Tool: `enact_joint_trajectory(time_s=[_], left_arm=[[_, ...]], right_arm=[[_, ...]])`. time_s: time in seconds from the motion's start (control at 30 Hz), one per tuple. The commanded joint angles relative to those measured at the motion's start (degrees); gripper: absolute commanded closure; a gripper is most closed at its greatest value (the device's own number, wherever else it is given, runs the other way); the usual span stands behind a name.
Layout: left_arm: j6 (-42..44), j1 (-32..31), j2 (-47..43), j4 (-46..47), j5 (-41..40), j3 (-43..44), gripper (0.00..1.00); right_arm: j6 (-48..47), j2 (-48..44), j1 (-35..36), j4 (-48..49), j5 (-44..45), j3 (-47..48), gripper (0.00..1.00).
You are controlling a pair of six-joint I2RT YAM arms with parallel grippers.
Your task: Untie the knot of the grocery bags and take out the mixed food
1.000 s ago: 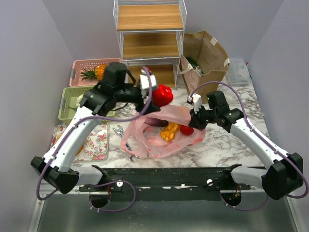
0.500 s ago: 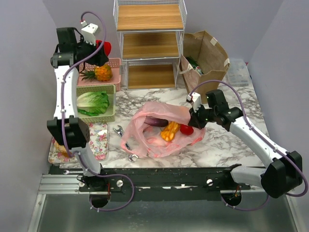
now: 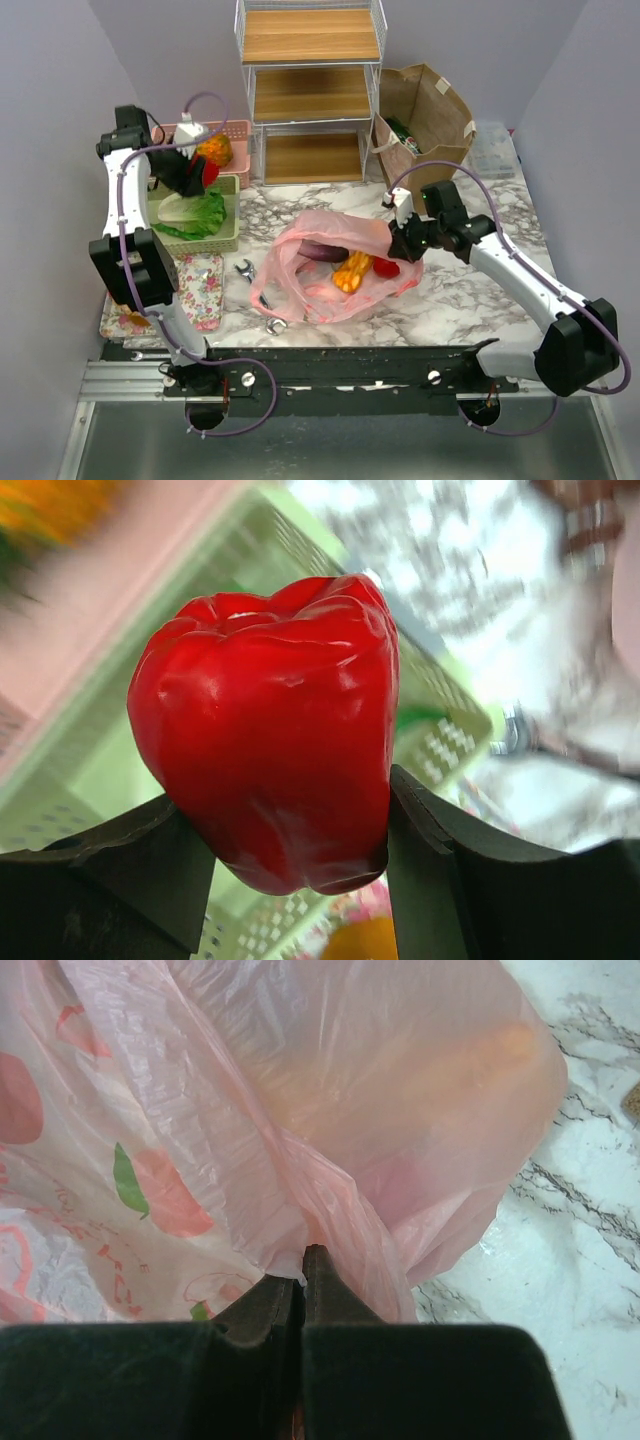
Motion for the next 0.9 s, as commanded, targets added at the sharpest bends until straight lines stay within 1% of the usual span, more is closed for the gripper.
enact_joint_trajectory(time_s=[0.0, 0.1, 0.2, 0.3, 0.4, 0.47, 0.53, 0.67, 0.73, 0.77, 0.83, 0.87], left_arm=[[19.45, 0.06, -3.62, -8.81, -5.68, -9.83, 0.67], [17.12, -0.72, 0.56, -11.59, -7.16, -5.66, 0.65], [14.51, -1.28, 3.03, -11.1, -7.96, -5.34, 0.59], [13.97, -2.08, 4.68, -10.53, -9.86, -6.27, 0.46], [15.36, -3.26, 5.09, -10.61, -11.33, -7.3, 0.32], [15.74, -3.44, 4.31, -9.69, -11.44, -8.16, 0.19], [15.56, -3.39, 3.19, -8.46, -11.47, -8.27, 0.03], [14.93, -3.4, 0.46, -8.93, -9.45, -7.1, 0.02], [14.94, -3.52, -2.29, -10.95, -3.06, -4.9, 0.02], [14.44, -3.9, -4.76, -10.82, 1.41, -4.42, 0.01], [12.53, -6.41, -10.97, -7.68, 7.37, -6.32, 0.01], [11.49, -8.93, -14.87, -4.52, 9.03, -8.46, 0.01]], right_arm=[[0.41, 1.44, -0.02, 0.5, 0.01, 1.44, 0.99], [0.42, 1.72, -0.02, 0.31, -0.29, 1.33, 0.99], [0.33, 1.76, -0.02, 0.28, -0.01, 1.32, 0.99], [0.25, 2.0, -0.04, 0.38, 0.11, 1.41, 0.99], [-0.12, 2.25, -0.02, 0.11, 0.66, 2.04, 0.99], [-0.26, 2.29, -0.02, 0.01, 1.0, 2.28, 0.99], [-0.43, 2.07, -0.04, -0.08, 1.17, 2.48, 0.99], [-0.21, 1.67, -0.02, 0.23, 1.04, 2.12, 0.99], [0.06, 1.23, -0.02, 0.81, 1.49, 1.88, 0.99], [0.17, 0.9, -0.02, 1.18, 2.07, 1.63, 1.0], [1.34, -0.19, -0.02, 2.11, 4.03, 1.09, 0.99], [2.2, -0.82, -0.02, 3.04, 4.79, 0.58, 0.99]])
